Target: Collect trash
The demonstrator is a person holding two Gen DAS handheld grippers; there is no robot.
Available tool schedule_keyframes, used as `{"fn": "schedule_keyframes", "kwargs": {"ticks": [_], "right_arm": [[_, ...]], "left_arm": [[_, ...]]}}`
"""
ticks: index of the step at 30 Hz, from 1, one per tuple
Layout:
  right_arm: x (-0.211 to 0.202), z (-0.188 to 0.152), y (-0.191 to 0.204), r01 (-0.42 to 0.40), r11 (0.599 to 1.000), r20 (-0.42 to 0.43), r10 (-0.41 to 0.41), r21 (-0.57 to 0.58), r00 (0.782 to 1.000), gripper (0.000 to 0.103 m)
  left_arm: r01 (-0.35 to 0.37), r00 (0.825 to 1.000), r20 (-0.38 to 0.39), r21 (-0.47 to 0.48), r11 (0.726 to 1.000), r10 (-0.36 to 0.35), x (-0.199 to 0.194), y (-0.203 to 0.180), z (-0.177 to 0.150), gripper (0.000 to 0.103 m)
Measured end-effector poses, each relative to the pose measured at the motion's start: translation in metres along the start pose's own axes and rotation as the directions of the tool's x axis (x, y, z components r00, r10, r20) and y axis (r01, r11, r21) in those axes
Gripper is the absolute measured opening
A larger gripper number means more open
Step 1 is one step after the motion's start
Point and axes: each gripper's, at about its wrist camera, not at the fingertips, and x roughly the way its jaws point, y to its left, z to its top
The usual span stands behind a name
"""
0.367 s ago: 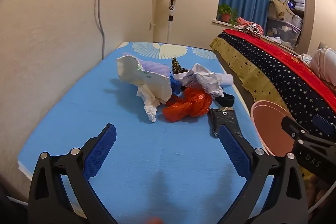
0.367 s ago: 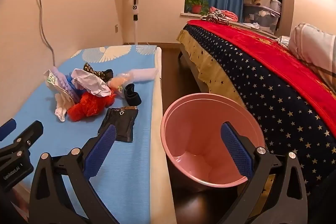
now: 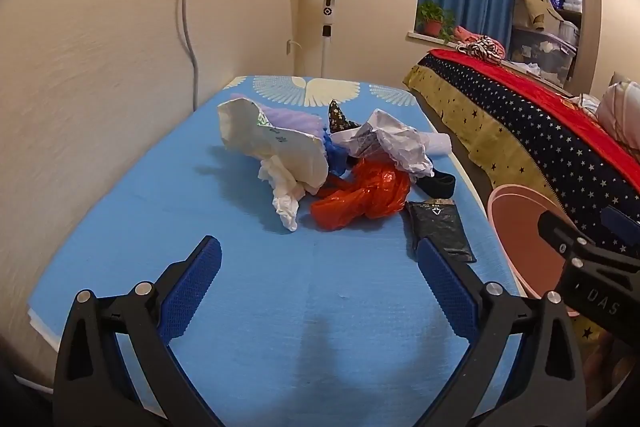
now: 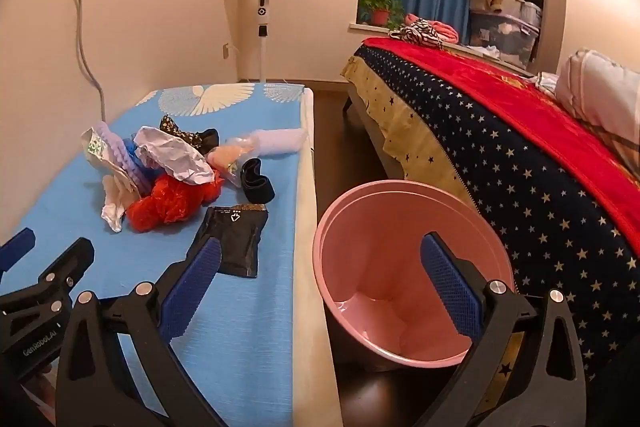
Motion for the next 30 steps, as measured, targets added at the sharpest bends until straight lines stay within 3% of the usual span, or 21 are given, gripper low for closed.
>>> {"fn": "schedule_keyframes", "kwargs": {"ticks": [30], "right_arm": [[-0.003, -0.002, -0.003, 0.016, 1.0, 0.003, -0.016, 0.003, 1.0, 0.098]], "left_arm": [[0.003, 1.0, 0.006, 0.019, 1.0, -0.003, 0.0, -0.006, 0.0, 0.095]]}}
